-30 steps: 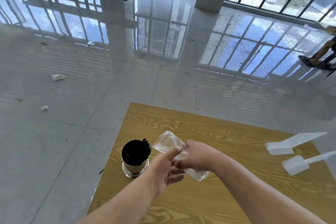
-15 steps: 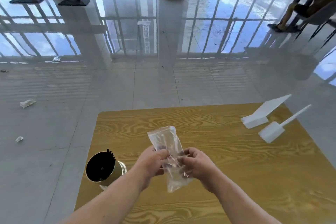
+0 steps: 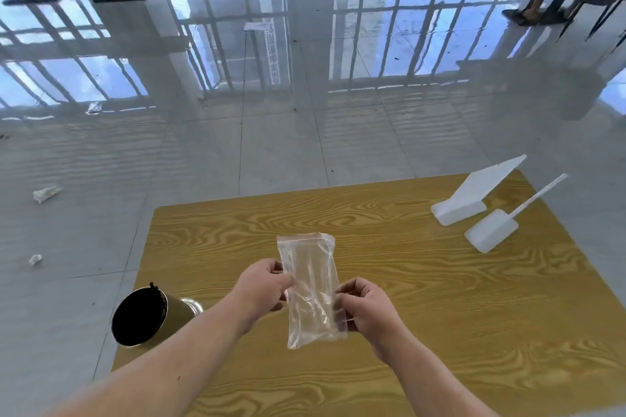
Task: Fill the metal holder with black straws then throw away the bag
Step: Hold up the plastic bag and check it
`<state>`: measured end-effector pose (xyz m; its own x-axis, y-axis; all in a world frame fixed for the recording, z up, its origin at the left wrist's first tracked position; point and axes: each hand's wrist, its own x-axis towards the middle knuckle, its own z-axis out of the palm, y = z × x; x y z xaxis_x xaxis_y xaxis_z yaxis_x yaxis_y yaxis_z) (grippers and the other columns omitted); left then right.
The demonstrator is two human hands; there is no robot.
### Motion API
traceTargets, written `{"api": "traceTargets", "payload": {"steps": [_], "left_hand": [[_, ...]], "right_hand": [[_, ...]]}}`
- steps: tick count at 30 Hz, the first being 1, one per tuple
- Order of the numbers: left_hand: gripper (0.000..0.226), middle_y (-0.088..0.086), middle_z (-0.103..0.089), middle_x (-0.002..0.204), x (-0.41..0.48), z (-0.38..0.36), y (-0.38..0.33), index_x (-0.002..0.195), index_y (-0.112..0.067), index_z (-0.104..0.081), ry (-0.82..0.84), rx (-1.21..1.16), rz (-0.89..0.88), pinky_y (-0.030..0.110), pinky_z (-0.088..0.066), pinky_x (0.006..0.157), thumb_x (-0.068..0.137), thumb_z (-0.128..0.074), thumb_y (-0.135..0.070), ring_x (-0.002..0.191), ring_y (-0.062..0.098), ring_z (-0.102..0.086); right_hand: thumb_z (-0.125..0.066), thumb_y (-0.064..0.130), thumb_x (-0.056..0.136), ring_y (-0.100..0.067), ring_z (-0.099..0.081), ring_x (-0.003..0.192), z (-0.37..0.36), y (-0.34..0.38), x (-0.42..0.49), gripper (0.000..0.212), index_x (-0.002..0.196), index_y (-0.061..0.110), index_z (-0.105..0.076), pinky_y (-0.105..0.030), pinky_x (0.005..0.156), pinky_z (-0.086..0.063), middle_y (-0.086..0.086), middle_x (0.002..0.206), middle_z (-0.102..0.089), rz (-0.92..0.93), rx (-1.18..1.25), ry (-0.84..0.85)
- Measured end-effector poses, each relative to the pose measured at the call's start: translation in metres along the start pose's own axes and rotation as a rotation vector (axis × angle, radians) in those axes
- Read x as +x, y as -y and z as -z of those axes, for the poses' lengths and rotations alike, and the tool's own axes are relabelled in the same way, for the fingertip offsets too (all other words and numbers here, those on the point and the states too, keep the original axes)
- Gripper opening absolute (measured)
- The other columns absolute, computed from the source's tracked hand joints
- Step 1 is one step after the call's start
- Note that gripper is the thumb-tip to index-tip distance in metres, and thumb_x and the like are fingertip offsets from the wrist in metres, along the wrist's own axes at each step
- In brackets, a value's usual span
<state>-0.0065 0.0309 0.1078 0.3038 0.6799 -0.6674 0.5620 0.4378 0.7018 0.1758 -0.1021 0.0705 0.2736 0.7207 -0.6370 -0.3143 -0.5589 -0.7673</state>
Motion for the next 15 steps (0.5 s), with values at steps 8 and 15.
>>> {"api": "traceTargets", "payload": {"steps": [8, 15], "left_hand": [[0.014, 0.005, -0.072, 0.103, 0.01, 0.003, 0.009, 0.109, -0.022, -0.069, -0.117, 0.052, -0.02, 0.026, -0.054, 0.066, 0.096, -0.074, -0.021, 0.083, 0.016, -0.066], [0.023, -0.006, -0.068, 0.117, -0.001, 0.029, 0.013, 0.115, -0.03, -0.066, -0.206, 0.203, -0.078, 0.028, -0.059, 0.075, 0.095, -0.076, -0.032, 0.097, 0.011, -0.07]], "right_hand": [[-0.07, 0.015, 0.091, -0.017, -0.05, 0.07, 0.031, -0.021, 0.028, 0.017, 0.107, 0.014, -0.063, -0.032, 0.063, -0.044, 0.003, 0.075, -0.053, -0.095, -0.307, -0.122], [-0.065, 0.017, 0.09, -0.012, -0.048, 0.063, 0.019, -0.007, 0.042, 0.012, 0.101, 0.015, -0.068, -0.029, 0.057, -0.043, 0.004, 0.074, -0.059, -0.069, -0.396, -0.105]]}}
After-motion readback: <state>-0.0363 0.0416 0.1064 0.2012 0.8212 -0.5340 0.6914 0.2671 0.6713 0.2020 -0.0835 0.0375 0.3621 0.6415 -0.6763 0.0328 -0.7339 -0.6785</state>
